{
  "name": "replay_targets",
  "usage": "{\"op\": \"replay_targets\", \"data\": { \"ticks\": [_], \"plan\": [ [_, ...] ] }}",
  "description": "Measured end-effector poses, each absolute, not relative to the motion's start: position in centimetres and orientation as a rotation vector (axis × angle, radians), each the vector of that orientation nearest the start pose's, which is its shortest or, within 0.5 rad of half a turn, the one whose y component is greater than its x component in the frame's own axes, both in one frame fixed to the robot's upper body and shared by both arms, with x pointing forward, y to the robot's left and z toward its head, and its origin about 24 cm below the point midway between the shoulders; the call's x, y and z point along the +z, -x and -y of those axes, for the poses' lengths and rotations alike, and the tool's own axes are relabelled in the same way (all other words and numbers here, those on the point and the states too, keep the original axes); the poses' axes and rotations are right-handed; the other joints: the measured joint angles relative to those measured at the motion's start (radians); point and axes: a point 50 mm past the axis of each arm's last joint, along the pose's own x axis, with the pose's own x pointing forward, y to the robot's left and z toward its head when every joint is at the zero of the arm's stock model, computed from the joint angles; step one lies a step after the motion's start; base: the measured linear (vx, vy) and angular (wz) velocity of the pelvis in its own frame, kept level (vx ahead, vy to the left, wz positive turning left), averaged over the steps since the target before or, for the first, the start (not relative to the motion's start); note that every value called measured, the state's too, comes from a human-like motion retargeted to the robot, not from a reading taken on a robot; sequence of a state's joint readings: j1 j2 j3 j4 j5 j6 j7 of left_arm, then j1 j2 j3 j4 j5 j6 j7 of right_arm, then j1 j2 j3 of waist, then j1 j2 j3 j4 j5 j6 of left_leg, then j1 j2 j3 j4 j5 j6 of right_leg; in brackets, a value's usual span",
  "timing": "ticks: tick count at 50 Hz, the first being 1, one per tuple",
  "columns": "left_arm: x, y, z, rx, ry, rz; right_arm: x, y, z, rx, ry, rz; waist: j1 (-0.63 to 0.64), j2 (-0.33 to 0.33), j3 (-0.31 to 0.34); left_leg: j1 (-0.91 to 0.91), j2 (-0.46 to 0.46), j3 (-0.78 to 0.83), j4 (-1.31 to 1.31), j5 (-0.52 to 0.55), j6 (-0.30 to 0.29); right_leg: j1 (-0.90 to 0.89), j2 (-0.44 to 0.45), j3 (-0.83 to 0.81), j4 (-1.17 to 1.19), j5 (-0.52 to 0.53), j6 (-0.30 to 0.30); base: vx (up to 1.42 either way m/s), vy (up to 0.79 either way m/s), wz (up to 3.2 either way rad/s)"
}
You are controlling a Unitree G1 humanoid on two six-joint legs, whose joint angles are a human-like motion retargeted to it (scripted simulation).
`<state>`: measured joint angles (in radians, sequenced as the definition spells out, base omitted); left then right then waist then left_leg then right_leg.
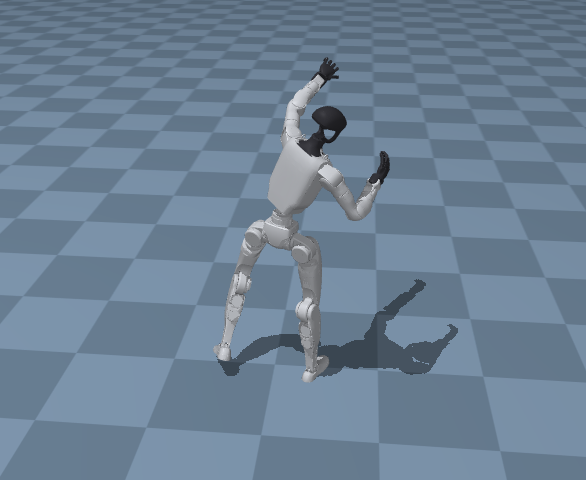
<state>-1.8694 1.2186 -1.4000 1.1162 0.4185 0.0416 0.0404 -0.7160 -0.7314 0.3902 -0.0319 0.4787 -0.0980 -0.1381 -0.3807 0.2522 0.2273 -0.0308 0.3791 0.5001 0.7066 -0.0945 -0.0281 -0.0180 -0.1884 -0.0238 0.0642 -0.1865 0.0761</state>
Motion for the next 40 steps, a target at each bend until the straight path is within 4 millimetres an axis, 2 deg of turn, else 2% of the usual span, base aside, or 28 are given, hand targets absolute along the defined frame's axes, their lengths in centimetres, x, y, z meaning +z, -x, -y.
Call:
{"op": "replay_targets", "data": {
  "ticks": [3, 5, 9, 13, 15, 18, 20, 22, 25, 28, 34, 40],
  "plan": [
    [42.0, -33.1, -34.2, 0.651, -1.9, -0.127, 23.0, -31.4, 20.9, 0.144, 0.33, 0.515, -0.019, -0.061, 0.041, -0.016, -0.001, -0.031, 0.056, 0.028, 0.038, 0.011, 0.008, 0.051, -0.035, 0.018, 0.026, 0.05, -0.11, -1.0],
    [40.8, -33.8, -34.4, 0.602, -1.853, -0.208, 21.6, -30.4, 24.6, 0.025, 0.376, 0.434, -0.019, -0.097, 0.057, -0.025, -0.01, -0.054, 0.077, 0.049, 0.057, 0.016, 0.01, 0.08, -0.059, 0.032, 0.042, 0.05, -0.1, -0.88],
    [38.9, -34.1, -35.7, 0.671, -1.812, -0.149, 18.5, -27.1, 30.0, -0.165, 0.281, 0.337, -0.011, -0.145, 0.058, -0.034, -0.04, -0.109, 0.079, 0.079, 0.074, 0.025, 0.011, 0.12, -0.106, 0.058, 0.06, 0.06, -0.08, -0.62],
    [34.9, -34.6, -37.1, 0.651, -1.587, -0.121, 15.4, -23.8, 33.0, -0.278, -0.019, 0.289, -0.003, -0.148, 0.025, -0.02, -0.065, -0.158, 0.046, 0.084, 0.067, 0.039, 0.016, 0.132, -0.133, 0.065, 0.055, 0.06, -0.05, -0.2],
    [33.0, -34.8, -37.6, 0.606, -1.422, -0.153, 14.0, -23.0, 33.8, -0.329, -0.153, 0.274, -0.001, -0.147, 0.006, -0.005, -0.068, -0.167, 0.022, 0.079, 0.056, 0.044, 0.021, 0.13, -0.135, 0.061, 0.045, 0.03, -0.02, 0.01],
    [30.7, -35.3, -37.6, 0.542, -1.245, -0.172, 12.9, -23.1, 34.6, -0.44, -0.182, 0.254, 0.003, -0.139, -0.018, 0.018, -0.06, -0.155, -0.01, 0.063, 0.034, 0.05, 0.028, 0.114, -0.127, 0.048, 0.032, 0.02, 0.0, 0.29],
    [29.6, -35.7, -37.0, 0.502, -1.202, -0.153, 12.6, -23.7, 34.5, -0.507, -0.139, 0.246, 0.007, -0.135, -0.03, 0.03, -0.053, -0.136, -0.028, 0.049, 0.021, 0.052, 0.029, 0.096, -0.117, 0.038, 0.031, -0.01, 0.02, 0.51],
    [28.8, -36.1, -35.9, 0.448, -1.242, -0.111, 12.4, -24.6, 33.9, -0.53, -0.121, 0.245, 0.014, -0.135, -0.039, 0.039, -0.046, -0.11, -0.047, 0.031, 0.011, 0.053, 0.025, 0.071, -0.104, 0.027, 0.039, -0.04, 0.04, 0.69],
    [27.8, -36.7, -33.5, 0.343, -1.348, -0.015, 12.1, -26.2, 32.1, -0.489, -0.16, 0.244, 0.034, -0.141, -0.052, 0.053, -0.041, -0.053, -0.085, 0.001, -0.001, 0.049, 0.014, 0.027, -0.08, 0.011, 0.059, -0.06, 0.07, 0.84],
    [26.6, -37.0, -30.8, 0.236, -1.269, 0.105, 11.7, -28.0, 29.5, -0.41, -0.178, 0.226, 0.07, -0.155, -0.064, 0.075, -0.045, 0.023, -0.147, -0.032, -0.011, 0.036, -0.003, -0.02, -0.052, -0.003, 0.075, -0.09, 0.1, 0.93],
    [22.1, -36.2, -26.2, 0.086, -0.736, 0.26, 11.8, -31.2, 22.5, -0.214, -0.081, 0.192, 0.154, -0.178, -0.088, 0.122, -0.086, 0.161, -0.336, -0.091, -0.038, 0.008, -0.035, -0.129, -0.012, -0.015, 0.078, -0.11, 0.15, 1.01],
    [14.3, -33.4, -24.6, 0.057, -0.128, 0.15, 12.4, -32.6, 15.7, -0.026, 0.055, 0.213, 0.253, -0.199, -0.106, 0.135, -0.143, 0.129, -0.514, -0.129, -0.05, 0.013, -0.06, -0.244, 0.011, -0.016, 0.056, -0.09, 0.22, 1.03]
  ]
}}
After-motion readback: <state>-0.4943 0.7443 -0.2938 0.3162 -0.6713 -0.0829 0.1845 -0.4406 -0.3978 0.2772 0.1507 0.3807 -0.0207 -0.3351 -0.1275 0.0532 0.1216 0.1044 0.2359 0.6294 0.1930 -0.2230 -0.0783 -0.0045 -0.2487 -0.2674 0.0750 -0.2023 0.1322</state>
